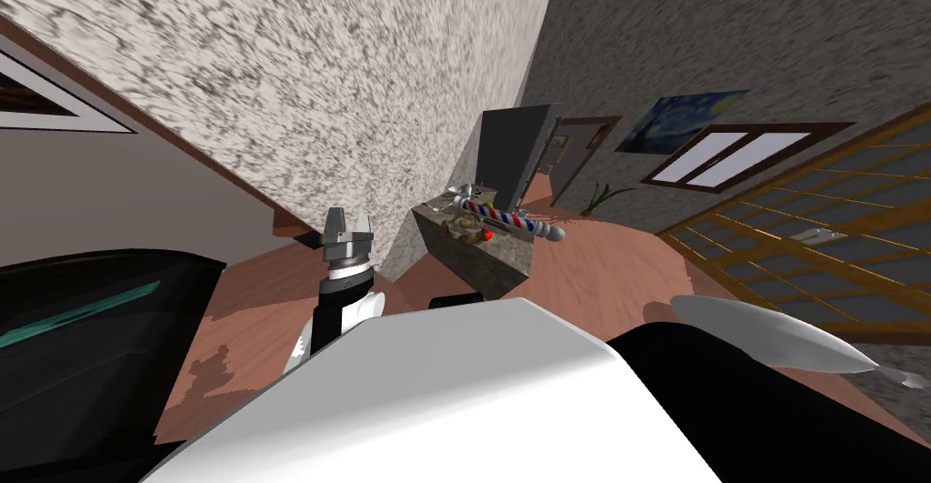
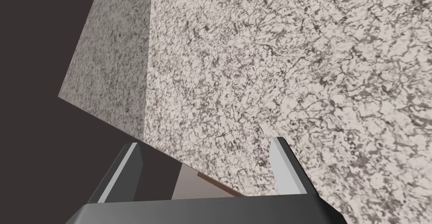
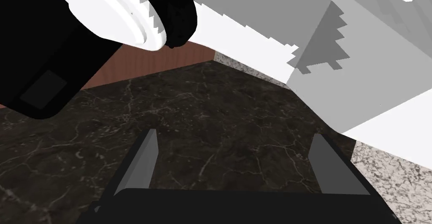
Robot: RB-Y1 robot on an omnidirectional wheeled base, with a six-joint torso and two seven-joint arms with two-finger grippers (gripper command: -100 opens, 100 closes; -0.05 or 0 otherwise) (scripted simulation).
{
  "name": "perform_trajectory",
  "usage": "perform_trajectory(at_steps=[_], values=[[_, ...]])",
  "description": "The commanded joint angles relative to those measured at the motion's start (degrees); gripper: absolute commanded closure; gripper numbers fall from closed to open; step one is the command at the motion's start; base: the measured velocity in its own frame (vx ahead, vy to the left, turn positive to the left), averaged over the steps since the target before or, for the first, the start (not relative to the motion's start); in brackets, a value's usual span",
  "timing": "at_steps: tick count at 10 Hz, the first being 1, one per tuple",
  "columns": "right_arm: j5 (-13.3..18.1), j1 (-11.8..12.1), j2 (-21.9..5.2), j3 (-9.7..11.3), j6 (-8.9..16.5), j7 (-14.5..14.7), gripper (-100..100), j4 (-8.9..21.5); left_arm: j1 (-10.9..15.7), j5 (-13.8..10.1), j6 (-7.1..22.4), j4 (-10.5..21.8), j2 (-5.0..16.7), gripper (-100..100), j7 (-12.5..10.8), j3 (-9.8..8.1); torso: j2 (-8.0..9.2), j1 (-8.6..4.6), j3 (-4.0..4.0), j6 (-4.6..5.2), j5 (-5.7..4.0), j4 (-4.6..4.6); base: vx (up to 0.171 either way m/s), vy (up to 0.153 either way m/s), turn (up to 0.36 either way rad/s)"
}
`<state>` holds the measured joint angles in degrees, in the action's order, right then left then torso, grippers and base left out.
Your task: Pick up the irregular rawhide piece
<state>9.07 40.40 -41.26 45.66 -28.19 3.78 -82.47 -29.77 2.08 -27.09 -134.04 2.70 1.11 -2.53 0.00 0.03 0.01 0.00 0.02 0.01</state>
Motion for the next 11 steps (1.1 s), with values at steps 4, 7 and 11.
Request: perform_trajectory(at_steps=[4, 7, 11], values=[[1.2, -1.1, -7.9, 6.8, -0.4, 0.4, -100, 7.4, 0.0, 0.0, 0.0, 0.0, 0.0, 0, 0.0, -0.01, -0.05, 0.00, -0.02, 0.07, -0.01, 0.00, -0.010, 0.042, 0.268], [1.5, -1.7, -11.1, 9.9, -0.8, 0.7, -100, 11.8, 0.0, 0.0, 0.0, 0.0, 0.0, 0, 0.0, -0.02, -0.08, -0.06, -0.04, 0.08, -0.02, -0.01, 0.002, 0.029, 0.145], [2.1, -2.9, -17.2, 15.0, -1.4, 1.2, -100, 17.9, 0.0, 0.0, 0.0, 0.0, 0.0, 0, 0.0, -0.01, -0.13, -0.02, -0.07, 0.07, -0.01, -0.02, 0.009, 0.039, 0.255]])
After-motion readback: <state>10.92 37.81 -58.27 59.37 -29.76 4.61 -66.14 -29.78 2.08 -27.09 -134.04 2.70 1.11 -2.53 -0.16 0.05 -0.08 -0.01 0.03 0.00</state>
